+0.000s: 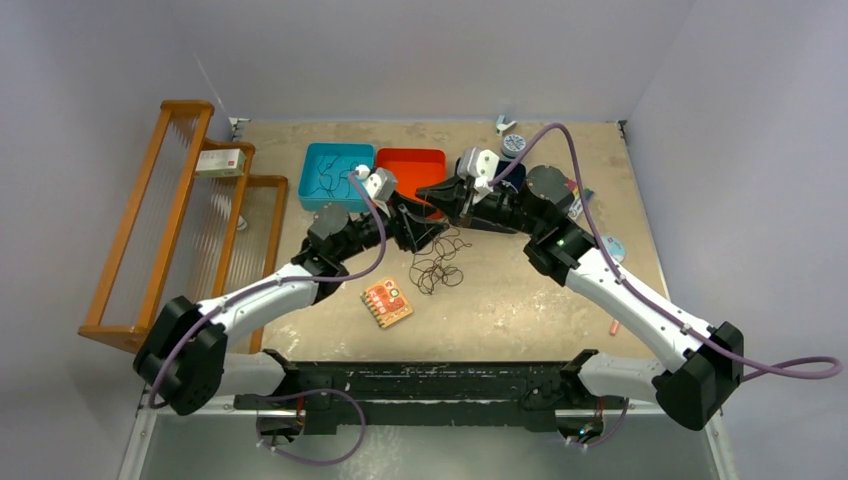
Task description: Untangle the cables
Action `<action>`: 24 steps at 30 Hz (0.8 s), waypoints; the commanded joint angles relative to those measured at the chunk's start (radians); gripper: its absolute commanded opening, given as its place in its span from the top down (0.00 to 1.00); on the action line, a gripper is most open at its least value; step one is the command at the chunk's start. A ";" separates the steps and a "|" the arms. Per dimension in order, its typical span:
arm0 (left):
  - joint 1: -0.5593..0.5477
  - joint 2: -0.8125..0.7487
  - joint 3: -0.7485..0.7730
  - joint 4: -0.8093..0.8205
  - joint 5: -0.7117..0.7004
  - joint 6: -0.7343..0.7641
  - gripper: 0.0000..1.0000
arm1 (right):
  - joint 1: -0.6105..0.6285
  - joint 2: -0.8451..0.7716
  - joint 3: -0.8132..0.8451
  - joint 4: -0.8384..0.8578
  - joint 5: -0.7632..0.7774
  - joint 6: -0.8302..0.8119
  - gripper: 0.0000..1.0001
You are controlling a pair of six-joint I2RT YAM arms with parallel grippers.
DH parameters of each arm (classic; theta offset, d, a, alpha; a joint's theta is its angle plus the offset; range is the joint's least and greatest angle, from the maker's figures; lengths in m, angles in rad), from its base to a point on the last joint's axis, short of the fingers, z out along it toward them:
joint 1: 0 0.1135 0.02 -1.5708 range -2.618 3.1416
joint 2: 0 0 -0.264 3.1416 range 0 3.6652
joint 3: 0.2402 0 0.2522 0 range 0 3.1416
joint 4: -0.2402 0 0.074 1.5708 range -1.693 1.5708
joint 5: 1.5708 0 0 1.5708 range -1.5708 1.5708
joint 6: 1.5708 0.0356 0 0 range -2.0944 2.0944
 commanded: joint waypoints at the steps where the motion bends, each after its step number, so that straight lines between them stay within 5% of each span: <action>1: -0.006 0.078 0.008 0.273 0.003 -0.105 0.46 | -0.002 -0.014 0.040 0.095 -0.048 0.055 1.00; 11: -0.013 0.297 -0.039 0.540 0.033 -0.255 0.51 | -0.001 -0.056 0.049 0.178 -0.050 0.115 1.00; 24: -0.018 0.556 -0.065 0.624 -0.028 -0.279 0.64 | -0.001 -0.072 0.122 0.201 -0.083 0.165 1.00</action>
